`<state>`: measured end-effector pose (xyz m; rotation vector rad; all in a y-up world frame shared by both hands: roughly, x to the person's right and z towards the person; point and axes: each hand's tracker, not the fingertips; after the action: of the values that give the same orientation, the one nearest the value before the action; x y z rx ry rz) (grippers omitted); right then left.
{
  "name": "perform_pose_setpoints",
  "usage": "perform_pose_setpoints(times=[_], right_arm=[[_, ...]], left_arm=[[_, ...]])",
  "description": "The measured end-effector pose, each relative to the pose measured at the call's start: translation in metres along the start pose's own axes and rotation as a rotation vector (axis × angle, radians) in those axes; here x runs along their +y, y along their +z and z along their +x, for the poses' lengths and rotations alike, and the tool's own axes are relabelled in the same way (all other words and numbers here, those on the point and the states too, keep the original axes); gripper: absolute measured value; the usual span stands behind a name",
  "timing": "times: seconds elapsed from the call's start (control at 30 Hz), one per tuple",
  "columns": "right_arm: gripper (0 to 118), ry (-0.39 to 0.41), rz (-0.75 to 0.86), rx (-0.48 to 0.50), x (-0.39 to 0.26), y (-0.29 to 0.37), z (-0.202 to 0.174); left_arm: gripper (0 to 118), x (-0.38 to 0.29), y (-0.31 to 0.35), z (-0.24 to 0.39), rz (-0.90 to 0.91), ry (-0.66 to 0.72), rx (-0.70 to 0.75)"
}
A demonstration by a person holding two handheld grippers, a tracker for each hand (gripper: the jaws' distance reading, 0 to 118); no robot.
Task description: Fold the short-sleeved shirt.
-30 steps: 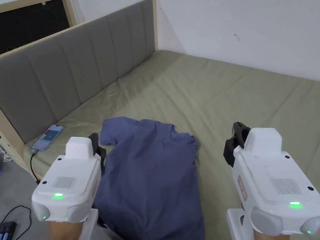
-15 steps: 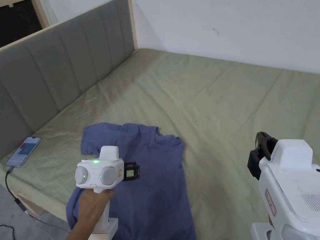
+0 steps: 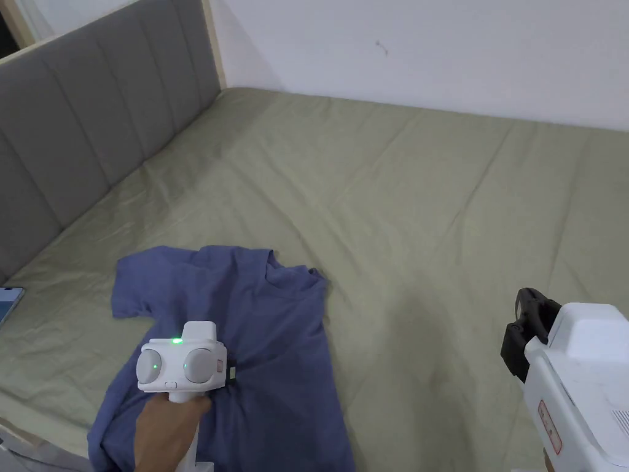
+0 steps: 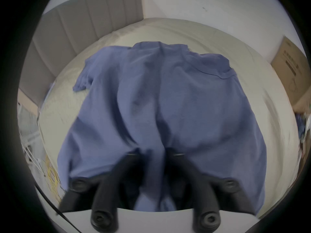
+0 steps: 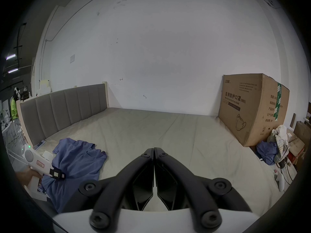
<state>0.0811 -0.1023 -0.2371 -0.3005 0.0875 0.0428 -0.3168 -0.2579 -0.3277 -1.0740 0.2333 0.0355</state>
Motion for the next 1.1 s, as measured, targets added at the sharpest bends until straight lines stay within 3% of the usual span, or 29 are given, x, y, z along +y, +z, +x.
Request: perform_pose_setpoints(times=[0.03,0.17,0.47,0.77,1.1], right_arm=[[0,-0.002,0.001,-0.001,0.0,0.0,0.001],[0,-0.001,0.008,0.0,0.002,0.004,0.004],[0,-0.025,0.038,-0.023,0.007,0.023,0.021],[0,-0.049,0.08,-0.085,0.011,0.055,0.055],[0,-0.073,0.137,-0.231,0.015,0.098,0.109]], left_arm=[[2,-0.003,0.001,0.002,0.003,-0.03,-0.002],[0,-0.007,0.016,-0.003,0.042,-0.001,-0.05],[0,0.014,0.113,-0.009,0.25,0.223,-0.429],[0,0.076,0.231,0.065,0.443,-0.035,-0.576],[0,0.11,0.321,0.176,0.562,-0.292,-0.784]])
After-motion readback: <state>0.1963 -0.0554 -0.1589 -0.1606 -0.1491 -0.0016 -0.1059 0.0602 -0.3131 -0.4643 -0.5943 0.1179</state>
